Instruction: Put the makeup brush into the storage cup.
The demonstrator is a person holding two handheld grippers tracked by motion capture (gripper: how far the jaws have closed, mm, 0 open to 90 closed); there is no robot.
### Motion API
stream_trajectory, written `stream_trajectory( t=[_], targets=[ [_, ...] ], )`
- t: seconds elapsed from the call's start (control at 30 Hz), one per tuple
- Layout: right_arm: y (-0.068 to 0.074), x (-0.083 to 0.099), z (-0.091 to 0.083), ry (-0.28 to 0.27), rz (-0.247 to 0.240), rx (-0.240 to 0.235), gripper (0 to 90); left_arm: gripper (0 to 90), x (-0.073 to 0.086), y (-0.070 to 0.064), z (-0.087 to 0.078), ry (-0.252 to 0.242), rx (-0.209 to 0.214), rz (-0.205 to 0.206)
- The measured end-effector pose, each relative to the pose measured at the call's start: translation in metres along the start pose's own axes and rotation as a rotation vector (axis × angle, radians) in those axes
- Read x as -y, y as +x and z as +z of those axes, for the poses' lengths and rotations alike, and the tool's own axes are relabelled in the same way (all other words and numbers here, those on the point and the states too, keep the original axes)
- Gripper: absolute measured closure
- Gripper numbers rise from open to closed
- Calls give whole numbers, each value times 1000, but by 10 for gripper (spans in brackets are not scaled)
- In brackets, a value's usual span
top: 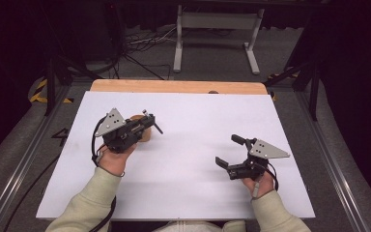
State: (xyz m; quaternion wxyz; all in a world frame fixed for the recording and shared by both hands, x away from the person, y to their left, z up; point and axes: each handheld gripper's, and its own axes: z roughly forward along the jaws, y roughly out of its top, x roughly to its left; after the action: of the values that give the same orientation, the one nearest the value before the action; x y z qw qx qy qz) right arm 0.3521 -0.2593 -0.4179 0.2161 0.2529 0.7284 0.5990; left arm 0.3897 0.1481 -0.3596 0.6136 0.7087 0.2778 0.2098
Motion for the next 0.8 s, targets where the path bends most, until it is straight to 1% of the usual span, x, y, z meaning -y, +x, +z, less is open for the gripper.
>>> stream_trajectory(
  t=[0.07,0.13,0.2,0.23,0.27,0.3,0.33,0.4,0.43,0.5,0.53,0.63,0.77,0.8],
  targets=[
    [0,1,-1,4,0,6,10,830,0,1,0,2,-8,-1],
    [-1,2,-3,5,0,9,9,830,1,4,-1,-1,-36,-9],
    [-1,3,-4,3,2,9,9,830,1,5,-2,-3,-44,-8],
    [-1,3,-4,6,5,12,9,830,2,6,-3,-11,-61,-9],
    [-2,4,-5,4,7,11,9,830,2,7,-4,-18,-70,-10],
    [-2,5,-5,6,9,12,9,830,2,7,-5,-17,-74,-14],
    [-2,5,-6,7,10,13,9,830,1,9,-6,-16,-86,-7],
    [-3,6,-7,8,10,16,9,830,1,10,-7,-20,-108,-12],
    [-3,6,-7,8,10,16,9,830,1,10,-7,-20,-108,-12],
    [-3,6,-7,14,3,24,9,830,2,12,-8,-15,-135,-20],
    [-4,7,-7,17,1,27,9,830,2,14,-8,-10,-159,-30],
    [-4,6,-8,13,-1,35,9,830,3,16,-9,-1,-200,-45],
    [-4,6,-8,10,2,37,9,830,3,16,-9,0,-234,-37],
    [-4,6,-8,10,2,35,9,830,4,16,-9,-1,-251,-32]
  ],
)
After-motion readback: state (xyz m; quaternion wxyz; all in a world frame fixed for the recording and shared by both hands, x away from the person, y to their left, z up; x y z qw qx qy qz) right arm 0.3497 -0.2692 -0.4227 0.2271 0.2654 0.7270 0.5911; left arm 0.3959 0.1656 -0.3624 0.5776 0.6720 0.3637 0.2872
